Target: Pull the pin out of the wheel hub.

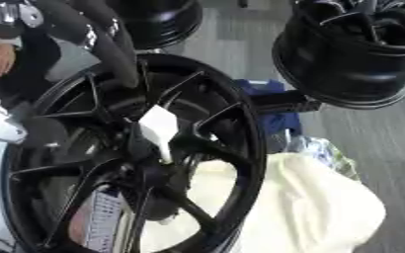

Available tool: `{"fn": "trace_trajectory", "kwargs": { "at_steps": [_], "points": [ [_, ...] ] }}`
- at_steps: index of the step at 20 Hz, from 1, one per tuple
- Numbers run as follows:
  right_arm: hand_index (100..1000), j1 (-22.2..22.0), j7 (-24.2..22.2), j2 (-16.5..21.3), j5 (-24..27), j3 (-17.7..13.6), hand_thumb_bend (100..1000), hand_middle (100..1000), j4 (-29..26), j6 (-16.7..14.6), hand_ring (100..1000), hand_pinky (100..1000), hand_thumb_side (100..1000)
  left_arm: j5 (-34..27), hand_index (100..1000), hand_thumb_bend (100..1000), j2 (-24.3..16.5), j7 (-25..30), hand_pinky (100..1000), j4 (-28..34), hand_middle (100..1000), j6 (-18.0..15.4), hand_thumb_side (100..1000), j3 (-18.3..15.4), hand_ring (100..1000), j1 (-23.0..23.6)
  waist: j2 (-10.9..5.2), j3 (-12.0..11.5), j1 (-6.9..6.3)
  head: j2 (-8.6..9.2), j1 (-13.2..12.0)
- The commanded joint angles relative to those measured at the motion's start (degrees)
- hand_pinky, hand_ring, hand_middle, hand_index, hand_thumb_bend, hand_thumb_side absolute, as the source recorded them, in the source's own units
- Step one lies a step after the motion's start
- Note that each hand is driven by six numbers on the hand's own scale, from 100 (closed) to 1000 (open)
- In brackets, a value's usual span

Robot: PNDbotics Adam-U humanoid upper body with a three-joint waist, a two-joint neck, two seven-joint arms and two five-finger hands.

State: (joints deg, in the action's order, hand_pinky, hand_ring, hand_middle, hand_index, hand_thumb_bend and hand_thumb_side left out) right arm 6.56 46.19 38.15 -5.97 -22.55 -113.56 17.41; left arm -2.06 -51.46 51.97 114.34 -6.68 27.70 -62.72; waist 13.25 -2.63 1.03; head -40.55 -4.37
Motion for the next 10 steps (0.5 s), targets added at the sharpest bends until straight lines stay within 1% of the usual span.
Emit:
{"fn": "trace_trajectory", "kwargs": {
  "at_steps": [1, 5, 10],
  "points": [
    [838, 0.52, 5.77, 1.53, 0.21, -0.33, 345, 675, -1.03, 5.48, 622, 457, 298, 2.49, 859, 297, 0.55, -0.14, 841, 0.25, 736, 2.61, 399, 0.55, 819, -1.23, -0.89, 0.16, 0.08, 0.26, -0.13],
    [839, 0.67, 5.77, 1.26, 0.54, -0.41, 344, 675, -1.03, 5.35, 622, 455, 300, 6.38, 874, 304, 1.49, -0.49, 845, 0.25, 750, 5.04, 397, 1.62, 829, -0.61, -0.57, 0.28, 0.11, 0.18, -0.26],
    [839, 0.91, 5.77, 0.87, 1.02, -0.39, 343, 675, -1.03, 5.18, 621, 453, 302, 8.24, 891, 307, 2.76, -0.6, 852, 0.25, 766, 7.94, 404, 2.33, 838, 0.23, -0.12, 0.52, 0.29, 0.2, -0.45]
  ]
}}
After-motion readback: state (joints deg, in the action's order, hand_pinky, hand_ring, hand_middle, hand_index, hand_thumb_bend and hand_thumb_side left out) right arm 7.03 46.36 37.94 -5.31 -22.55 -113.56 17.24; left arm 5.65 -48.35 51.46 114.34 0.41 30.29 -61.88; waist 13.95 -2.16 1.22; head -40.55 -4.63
